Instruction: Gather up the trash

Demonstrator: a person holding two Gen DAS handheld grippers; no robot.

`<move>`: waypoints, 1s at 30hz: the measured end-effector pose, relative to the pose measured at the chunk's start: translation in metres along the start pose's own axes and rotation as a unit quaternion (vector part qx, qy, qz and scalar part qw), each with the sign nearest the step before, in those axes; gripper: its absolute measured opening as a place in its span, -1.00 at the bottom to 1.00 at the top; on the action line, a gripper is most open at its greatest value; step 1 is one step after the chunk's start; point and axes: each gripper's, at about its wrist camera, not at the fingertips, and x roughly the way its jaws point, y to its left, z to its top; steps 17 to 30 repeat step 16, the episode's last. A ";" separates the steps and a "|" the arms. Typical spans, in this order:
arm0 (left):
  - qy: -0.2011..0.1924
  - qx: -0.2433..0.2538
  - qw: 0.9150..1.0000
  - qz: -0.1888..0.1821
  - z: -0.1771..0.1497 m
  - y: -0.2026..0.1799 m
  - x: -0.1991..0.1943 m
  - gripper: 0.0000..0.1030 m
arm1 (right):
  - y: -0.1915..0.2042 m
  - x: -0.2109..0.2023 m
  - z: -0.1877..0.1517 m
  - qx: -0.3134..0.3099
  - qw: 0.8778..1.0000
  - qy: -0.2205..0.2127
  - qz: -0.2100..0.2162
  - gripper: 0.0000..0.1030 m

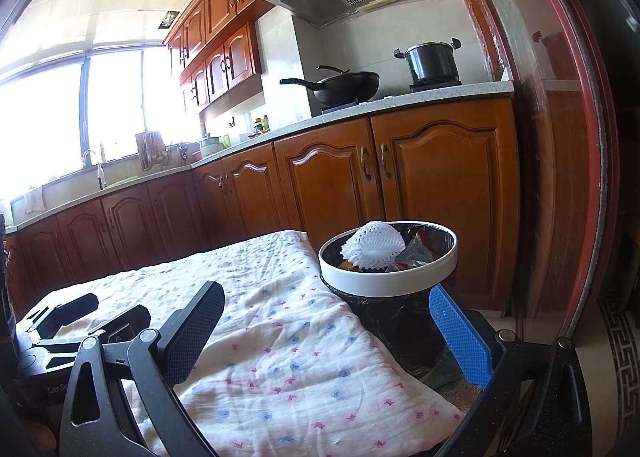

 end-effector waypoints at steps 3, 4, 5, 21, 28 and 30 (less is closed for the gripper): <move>0.000 -0.002 1.000 0.001 0.000 0.000 -0.001 0.98 | 0.001 0.001 0.000 -0.001 1.000 0.001 0.002 1.00; 0.000 -0.003 1.000 0.001 0.000 0.000 -0.001 0.98 | 0.002 0.001 -0.001 -0.001 1.000 0.000 0.003 1.00; 0.000 -0.003 1.000 0.001 0.000 0.000 -0.002 0.98 | 0.003 0.000 -0.001 -0.001 1.000 0.000 0.003 1.00; 0.002 -0.010 1.000 -0.002 0.002 0.001 -0.004 0.98 | 0.002 0.000 0.005 -0.001 1.000 0.006 0.010 1.00; 0.002 -0.010 1.000 -0.002 0.002 0.001 -0.004 0.98 | 0.002 0.000 0.005 -0.001 1.000 0.006 0.010 1.00; 0.002 -0.010 1.000 -0.002 0.002 0.001 -0.004 0.98 | 0.002 0.000 0.005 -0.001 1.000 0.006 0.010 1.00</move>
